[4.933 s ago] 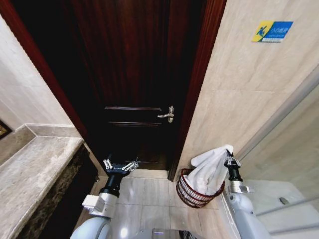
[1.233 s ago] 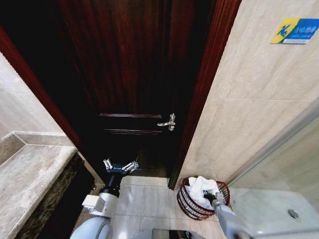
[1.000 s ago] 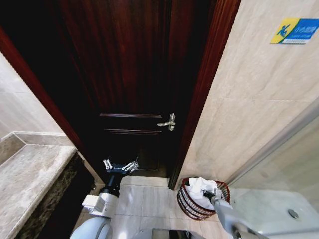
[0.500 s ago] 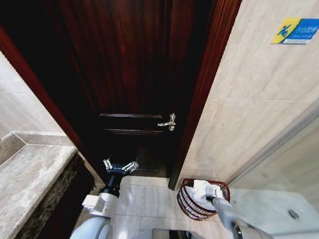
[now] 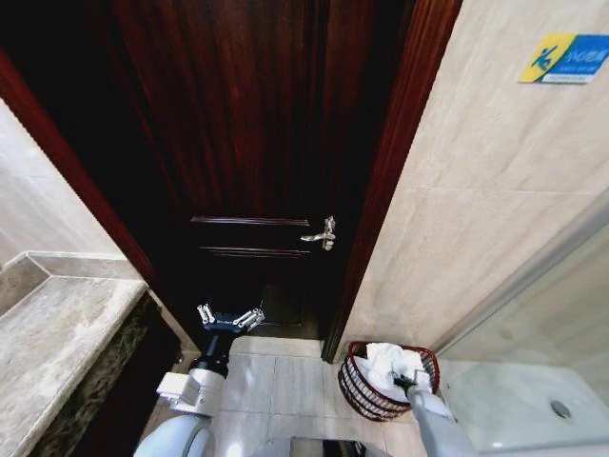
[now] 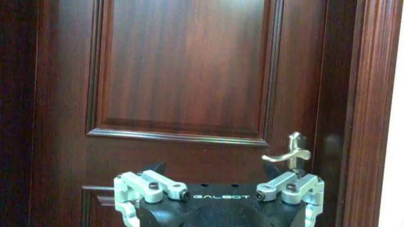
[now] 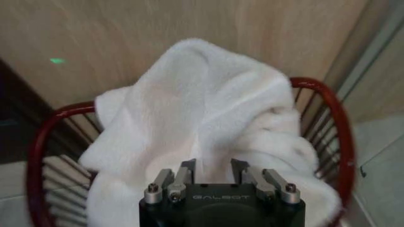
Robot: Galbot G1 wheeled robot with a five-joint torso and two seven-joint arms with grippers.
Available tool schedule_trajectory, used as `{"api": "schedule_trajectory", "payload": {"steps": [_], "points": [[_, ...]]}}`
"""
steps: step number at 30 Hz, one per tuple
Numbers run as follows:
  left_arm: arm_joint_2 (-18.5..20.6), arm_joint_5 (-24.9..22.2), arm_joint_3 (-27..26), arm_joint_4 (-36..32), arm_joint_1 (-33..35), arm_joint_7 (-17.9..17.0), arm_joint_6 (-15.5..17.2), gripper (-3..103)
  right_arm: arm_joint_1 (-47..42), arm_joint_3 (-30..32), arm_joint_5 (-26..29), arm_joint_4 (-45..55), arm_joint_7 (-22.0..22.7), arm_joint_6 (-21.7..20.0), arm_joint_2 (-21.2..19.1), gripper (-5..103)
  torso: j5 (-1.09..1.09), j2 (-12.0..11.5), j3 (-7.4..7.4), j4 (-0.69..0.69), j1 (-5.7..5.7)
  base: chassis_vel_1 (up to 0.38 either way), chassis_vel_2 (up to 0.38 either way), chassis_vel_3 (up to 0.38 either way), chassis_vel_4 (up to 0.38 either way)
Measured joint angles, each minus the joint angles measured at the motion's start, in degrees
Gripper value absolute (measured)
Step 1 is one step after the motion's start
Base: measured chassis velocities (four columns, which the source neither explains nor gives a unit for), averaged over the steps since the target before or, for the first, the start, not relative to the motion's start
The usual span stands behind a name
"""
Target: Discard the used towel into the hamper.
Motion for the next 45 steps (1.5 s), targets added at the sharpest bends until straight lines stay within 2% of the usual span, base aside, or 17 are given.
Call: {"api": "schedule_trajectory", "payload": {"steps": [5,6,7,8,9,10,11,13,16,17,19,22,28,31,36,39,45], "points": [[0.0,0.0,0.0,0.0,0.0,0.0,0.0,100,-8.6,2.5,7.2,10.7,-4.3,6.3,-1.1,61,-0.03,0.0,0.0,-0.02,0.0,0.0,0.0,0.0,0.0],[0.0,0.0,0.0,0.0,0.0,0.0,0.0,100,-8.6,2.5,7.2,10.7,-4.3,6.3,-1.1,61,-0.03,0.0,0.0,-0.02,0.0,0.0,0.0,0.0,0.0],[0.0,0.0,0.0,0.0,0.0,0.0,0.0,100,-8.4,2.6,8.7,10.9,-4.6,8.7,-1.2,61,-0.03,0.0,-0.01,0.01,-0.01,0.0,0.0,0.0,0.0],[0.0,0.0,0.0,0.0,0.0,0.0,0.0,100,-6.7,2.4,10.2,9.2,-4.0,11.6,-1.0,72,-0.02,0.0,0.0,0.01,-0.01,0.0,0.0,0.0,0.0],[0.0,0.0,0.0,0.0,0.0,0.0,0.0,100,-6.7,2.4,10.2,9.2,-4.0,11.6,-1.0,72,-0.02,0.0,0.0,0.01,-0.01,0.0,0.0,0.0,0.0],[0.0,0.0,0.0,0.0,0.0,0.0,0.0,100,-5.1,2.1,11.0,7.8,-3.6,12.4,-0.9,72,0.0,0.0,0.0,0.03,0.0,0.0,0.0,0.0,0.0],[0.0,0.0,0.0,0.0,0.0,0.0,0.0,100,-2.9,1.5,12.1,5.8,-3.7,12.6,-0.5,83,0.0,0.0,0.0,0.04,0.0,0.0,0.0,0.0,0.0],[0.0,0.0,0.0,0.0,0.0,0.0,0.0,100,-1.1,1.0,12.6,4.2,-4.1,12.4,-0.1,88,0.0,0.0,0.0,0.04,0.01,0.0,0.0,0.0,0.0],[0.0,0.0,0.0,0.0,0.0,0.0,0.0,100,5.1,0.4,9.7,-4.9,-6.2,14.4,1.1,97,0.02,0.0,0.0,0.05,0.01,0.0,0.0,0.0,0.0],[0.0,0.0,0.0,0.0,0.0,0.0,0.0,100,5.1,0.4,9.7,-4.9,-6.2,14.4,1.1,97,0.02,0.0,0.0,0.05,0.01,0.0,0.0,0.0,0.0],[0.0,0.0,0.0,0.0,0.0,0.0,0.0,100,9.7,0.3,6.7,-14.3,-7.6,16.5,1.0,99,-0.01,0.0,0.0,0.04,0.01,0.0,0.0,0.0,0.0],[0.0,0.0,0.0,0.0,0.0,0.0,0.0,100,12.9,0.3,4.7,-21.5,-7.9,16.6,0.4,100,-0.01,0.0,0.01,0.0,0.01,0.0,0.0,0.0,0.0],[0.0,0.0,0.0,0.0,0.0,0.0,0.0,100,15.4,0.5,2.8,-26.8,-7.7,13.7,-0.1,100,-0.01,0.0,0.0,0.01,0.01,0.0,0.0,0.0,0.0],[0.0,0.0,0.0,0.0,0.0,0.0,0.0,100,16.1,0.8,0.0,-28.3,-6.6,10.3,0.2,100,-0.03,0.0,0.0,0.0,0.01,0.0,0.0,0.0,0.0],[0.0,0.0,0.0,0.0,0.0,0.0,0.0,100,18.8,1.2,-4.2,-32.2,-5.3,8.5,0.5,100,-0.03,0.0,0.0,0.02,0.01,0.0,0.0,0.0,0.0],[0.0,0.0,0.0,0.0,0.0,0.0,0.0,100,20.9,1.1,-8.5,-33.0,-3.6,3.4,1.0,100,-0.02,0.0,0.0,0.02,0.01,0.0,0.0,0.0,0.0],[0.0,0.0,0.0,0.0,0.0,0.0,0.0,100,23.6,1.3,-10.3,-35.8,-2.7,-1.6,0.9,100,-0.02,0.0,0.0,0.02,0.01,0.0,0.0,0.0,0.0]]}}
